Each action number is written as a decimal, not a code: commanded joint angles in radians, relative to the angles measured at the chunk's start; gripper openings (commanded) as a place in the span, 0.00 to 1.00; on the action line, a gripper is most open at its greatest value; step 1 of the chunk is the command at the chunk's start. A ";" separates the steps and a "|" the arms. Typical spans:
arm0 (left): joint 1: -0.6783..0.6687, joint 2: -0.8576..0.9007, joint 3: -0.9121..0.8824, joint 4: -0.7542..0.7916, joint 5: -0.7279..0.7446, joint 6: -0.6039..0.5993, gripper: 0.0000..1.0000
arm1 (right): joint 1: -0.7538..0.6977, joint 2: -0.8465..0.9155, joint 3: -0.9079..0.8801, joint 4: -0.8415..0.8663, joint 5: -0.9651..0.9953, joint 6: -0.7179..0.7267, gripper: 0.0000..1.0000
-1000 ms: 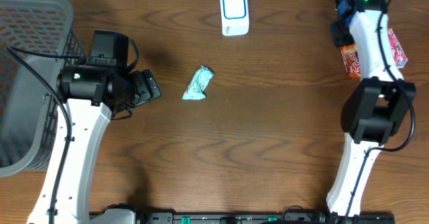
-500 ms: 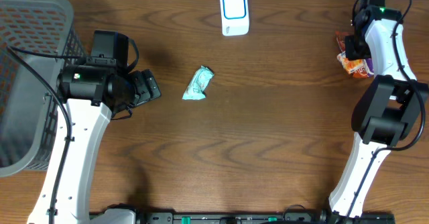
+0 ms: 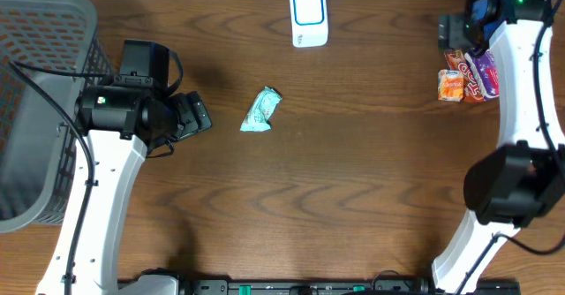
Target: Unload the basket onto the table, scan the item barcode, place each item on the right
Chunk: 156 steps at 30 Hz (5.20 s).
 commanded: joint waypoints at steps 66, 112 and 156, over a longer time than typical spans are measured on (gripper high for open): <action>0.005 -0.005 -0.001 -0.003 -0.012 0.006 0.95 | 0.676 0.156 -0.628 0.876 -0.473 0.912 0.79; 0.005 -0.005 -0.001 -0.003 -0.012 0.006 0.95 | 0.722 0.008 -0.597 0.221 0.714 0.523 0.01; 0.005 -0.005 -0.001 -0.003 -0.012 0.006 0.95 | 0.428 0.032 -0.239 -0.104 -0.048 0.178 0.49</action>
